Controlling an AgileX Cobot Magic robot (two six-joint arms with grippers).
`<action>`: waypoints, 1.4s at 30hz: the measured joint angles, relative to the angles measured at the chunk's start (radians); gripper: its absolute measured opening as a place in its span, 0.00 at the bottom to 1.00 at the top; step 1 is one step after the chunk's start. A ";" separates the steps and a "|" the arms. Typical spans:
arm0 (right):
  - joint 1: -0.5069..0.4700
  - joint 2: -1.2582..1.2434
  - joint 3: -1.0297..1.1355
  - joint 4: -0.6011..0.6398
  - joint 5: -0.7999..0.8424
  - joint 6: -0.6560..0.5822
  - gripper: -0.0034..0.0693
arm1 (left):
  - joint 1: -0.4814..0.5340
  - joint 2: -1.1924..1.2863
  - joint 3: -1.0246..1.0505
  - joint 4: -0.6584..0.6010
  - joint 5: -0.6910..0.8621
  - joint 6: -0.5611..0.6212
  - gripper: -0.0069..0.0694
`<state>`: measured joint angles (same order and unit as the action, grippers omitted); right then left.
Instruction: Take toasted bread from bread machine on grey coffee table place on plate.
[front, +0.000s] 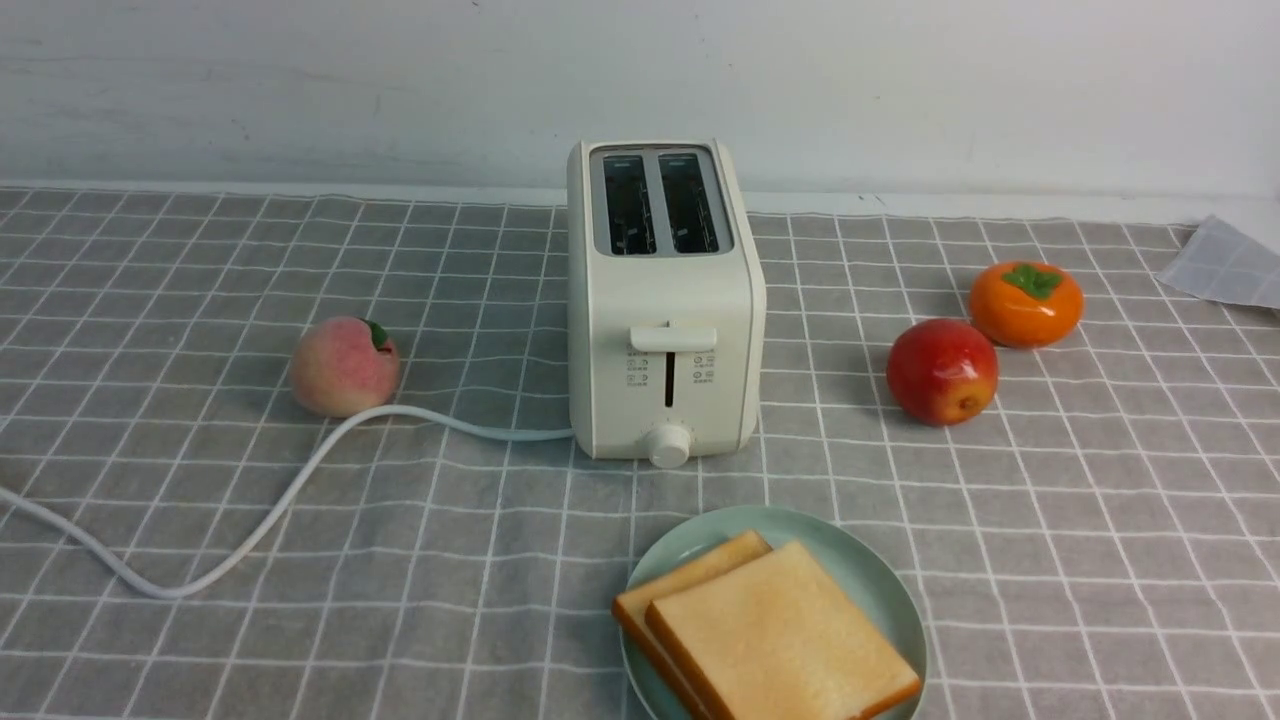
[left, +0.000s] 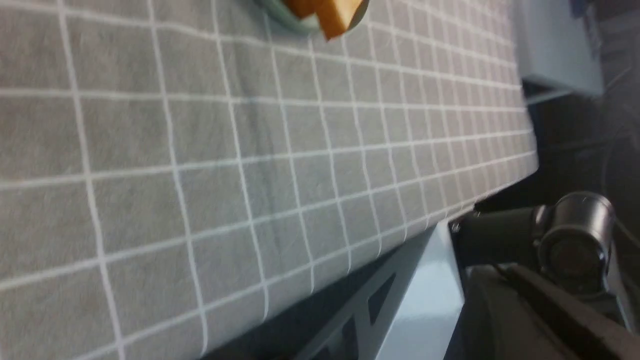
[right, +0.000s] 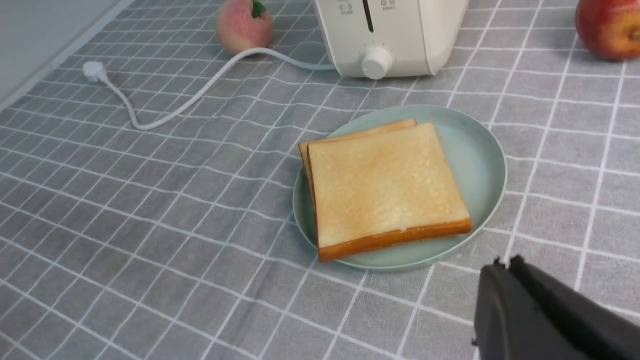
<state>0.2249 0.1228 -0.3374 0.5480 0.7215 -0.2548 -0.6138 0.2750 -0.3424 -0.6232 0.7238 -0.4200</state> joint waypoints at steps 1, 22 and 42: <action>0.000 -0.002 0.001 0.002 -0.004 -0.001 0.04 | 0.000 -0.023 0.003 0.013 -0.028 0.013 0.07; 0.000 -0.003 0.011 0.017 -0.017 -0.002 0.06 | 0.000 -0.059 0.007 0.388 -0.374 0.223 0.07; -0.121 -0.015 0.108 -0.767 -0.225 0.552 0.03 | 0.397 -0.286 0.327 0.568 -0.421 0.289 0.08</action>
<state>0.1041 0.1078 -0.2294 -0.2192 0.4968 0.2975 -0.2163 -0.0113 -0.0154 -0.0556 0.3031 -0.1308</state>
